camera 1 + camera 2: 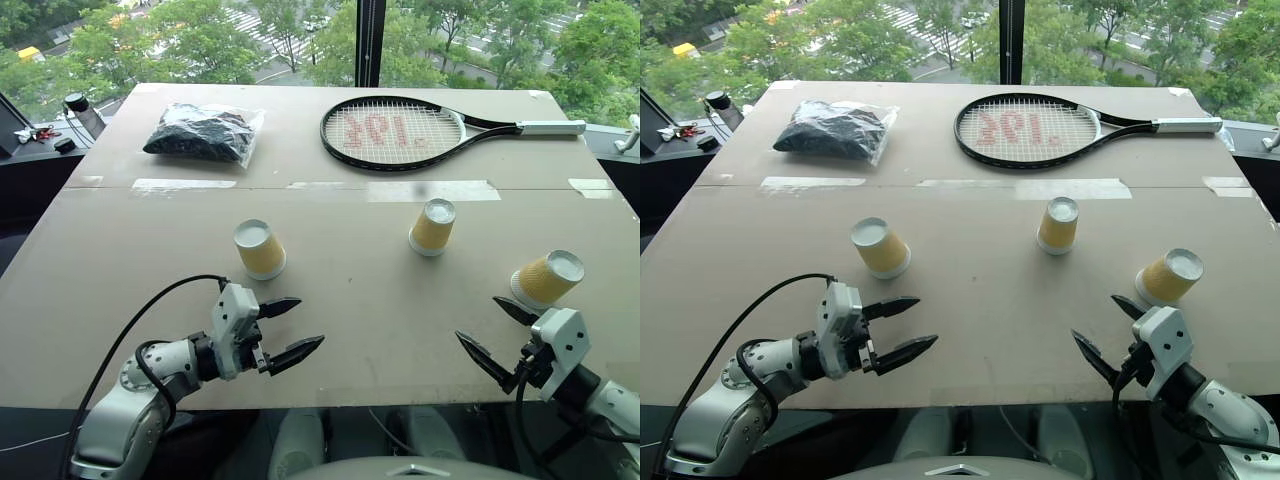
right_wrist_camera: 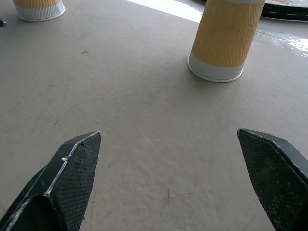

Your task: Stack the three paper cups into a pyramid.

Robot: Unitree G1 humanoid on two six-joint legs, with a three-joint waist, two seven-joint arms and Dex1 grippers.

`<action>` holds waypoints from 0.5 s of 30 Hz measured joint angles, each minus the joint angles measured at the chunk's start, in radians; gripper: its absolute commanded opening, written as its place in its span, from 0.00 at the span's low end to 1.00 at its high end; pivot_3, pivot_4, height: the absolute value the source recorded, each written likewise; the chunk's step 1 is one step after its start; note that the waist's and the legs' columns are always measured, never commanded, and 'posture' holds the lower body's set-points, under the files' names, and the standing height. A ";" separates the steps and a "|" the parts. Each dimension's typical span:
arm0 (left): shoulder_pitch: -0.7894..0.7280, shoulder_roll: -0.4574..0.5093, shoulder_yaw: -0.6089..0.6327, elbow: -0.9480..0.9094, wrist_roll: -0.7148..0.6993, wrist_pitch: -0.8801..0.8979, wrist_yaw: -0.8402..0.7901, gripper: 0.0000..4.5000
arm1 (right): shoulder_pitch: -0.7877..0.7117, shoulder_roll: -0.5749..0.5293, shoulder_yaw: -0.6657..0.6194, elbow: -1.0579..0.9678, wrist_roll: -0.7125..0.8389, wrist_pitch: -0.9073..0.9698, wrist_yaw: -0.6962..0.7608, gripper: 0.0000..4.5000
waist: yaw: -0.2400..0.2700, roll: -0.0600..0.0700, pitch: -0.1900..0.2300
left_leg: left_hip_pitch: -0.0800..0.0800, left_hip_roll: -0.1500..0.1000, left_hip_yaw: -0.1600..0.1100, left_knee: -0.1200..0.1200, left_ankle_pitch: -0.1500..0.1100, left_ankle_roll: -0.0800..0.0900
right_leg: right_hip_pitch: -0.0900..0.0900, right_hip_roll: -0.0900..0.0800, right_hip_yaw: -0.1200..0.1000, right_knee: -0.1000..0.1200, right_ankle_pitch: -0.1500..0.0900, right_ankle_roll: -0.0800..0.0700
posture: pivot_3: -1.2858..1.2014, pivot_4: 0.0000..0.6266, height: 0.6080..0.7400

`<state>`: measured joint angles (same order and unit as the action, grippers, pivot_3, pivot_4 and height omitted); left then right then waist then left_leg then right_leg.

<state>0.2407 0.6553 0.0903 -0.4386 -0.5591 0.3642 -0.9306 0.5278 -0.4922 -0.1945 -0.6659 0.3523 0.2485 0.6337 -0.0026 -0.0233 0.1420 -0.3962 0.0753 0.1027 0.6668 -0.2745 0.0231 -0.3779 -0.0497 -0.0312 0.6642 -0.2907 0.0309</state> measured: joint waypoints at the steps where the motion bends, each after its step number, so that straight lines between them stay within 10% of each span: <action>1: 0.000 0.000 0.000 0.000 0.000 0.001 0.000 1.00 | -0.001 0.000 0.000 0.000 0.000 0.001 -0.001 0.99 | 0.000 0.000 0.000 | 0.000 0.000 0.000 0.000 0.000 0.000 | 0.000 0.000 0.000 0.000 0.000 0.000 | 0.52 0.24 1.00; 15: -0.108 -0.114 0.115 -0.018 -0.057 -0.035 0.110 1.00 | -0.212 -0.040 0.118 -0.031 0.063 -0.004 0.074 0.99 | -0.001 0.000 0.000 | -0.001 -0.001 -0.001 0.001 0.000 0.000 | 0.000 0.001 -0.001 0.000 0.000 0.000 | 0.52 0.24 1.00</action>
<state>0.1327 0.5408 0.2052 -0.4562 -0.6164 0.3297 -0.8211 0.3160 -0.5323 -0.0765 -0.6967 0.4151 0.2444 0.7082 -0.0032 -0.0231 0.1425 -0.3968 0.0747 0.1018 0.6674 -0.2747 0.0235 -0.3778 -0.0491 -0.0320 0.6641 -0.2905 0.0309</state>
